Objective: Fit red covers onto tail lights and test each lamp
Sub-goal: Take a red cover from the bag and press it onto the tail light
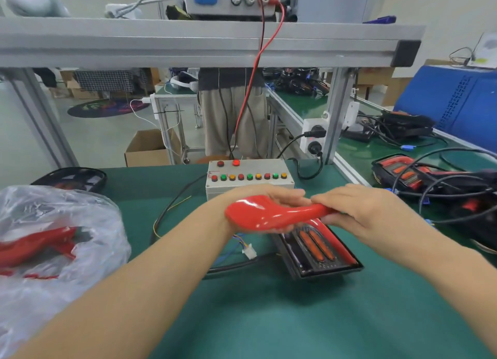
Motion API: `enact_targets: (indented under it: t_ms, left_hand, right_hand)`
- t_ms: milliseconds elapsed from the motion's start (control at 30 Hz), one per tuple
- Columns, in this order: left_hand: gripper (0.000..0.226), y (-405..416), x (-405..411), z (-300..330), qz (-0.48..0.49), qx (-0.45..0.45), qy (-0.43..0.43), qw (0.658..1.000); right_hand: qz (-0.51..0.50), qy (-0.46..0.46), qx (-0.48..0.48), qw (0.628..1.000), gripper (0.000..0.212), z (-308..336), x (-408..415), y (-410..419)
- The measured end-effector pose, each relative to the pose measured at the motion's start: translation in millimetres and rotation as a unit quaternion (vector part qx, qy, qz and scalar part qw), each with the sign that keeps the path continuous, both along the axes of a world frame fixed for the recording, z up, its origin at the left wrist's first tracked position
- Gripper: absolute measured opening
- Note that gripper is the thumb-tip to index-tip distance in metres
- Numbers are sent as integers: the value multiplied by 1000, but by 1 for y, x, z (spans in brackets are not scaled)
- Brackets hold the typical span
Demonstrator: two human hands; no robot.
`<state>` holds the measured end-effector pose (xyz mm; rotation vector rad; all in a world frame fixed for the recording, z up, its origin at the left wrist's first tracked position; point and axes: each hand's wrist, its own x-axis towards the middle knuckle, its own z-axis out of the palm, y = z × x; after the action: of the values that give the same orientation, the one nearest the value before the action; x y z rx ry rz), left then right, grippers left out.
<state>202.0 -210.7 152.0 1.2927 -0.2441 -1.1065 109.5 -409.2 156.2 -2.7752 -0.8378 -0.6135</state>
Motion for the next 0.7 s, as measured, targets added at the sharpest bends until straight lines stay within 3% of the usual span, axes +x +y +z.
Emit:
enact_targets:
  t_ms: [33, 100, 167, 233, 300, 367, 500, 633, 700]
  left_hand:
    - [35, 1, 8, -6, 76, 20, -38, 996]
    - [17, 3, 22, -19, 239, 124, -147, 952]
    - [12, 3, 25, -29, 253, 234, -190, 919]
    - [28, -3, 24, -40, 196, 275, -160, 928]
    - [31, -13, 19, -48, 186, 232, -102, 949]
    - [23, -22, 15, -53, 235, 144, -27, 961]
    - [25, -26, 12, -66, 334, 26, 40, 941]
    - [21, -25, 6, -68, 375, -32, 75, 923]
    - [19, -25, 3, -66, 385, -54, 89, 917]
  right_hand:
    - [-19, 14, 16, 1000, 25, 1, -2, -4]
    - [-98, 56, 72, 991, 27, -2, -6, -10]
    - [-168, 107, 128, 971, 19, -13, -10, -13]
    - [-193, 159, 169, 953, 15, -25, -17, -8]
    - [-195, 184, 167, 949, 21, -34, -23, 3]
    - [-202, 170, 153, 952, 28, -41, -30, 14]
    - [-214, 99, 91, 968, 39, -49, -40, 29]
    - [-187, 7, -25, 982, 49, -50, -43, 47]
    - [-180, -53, -31, 982, 50, -55, -41, 51]
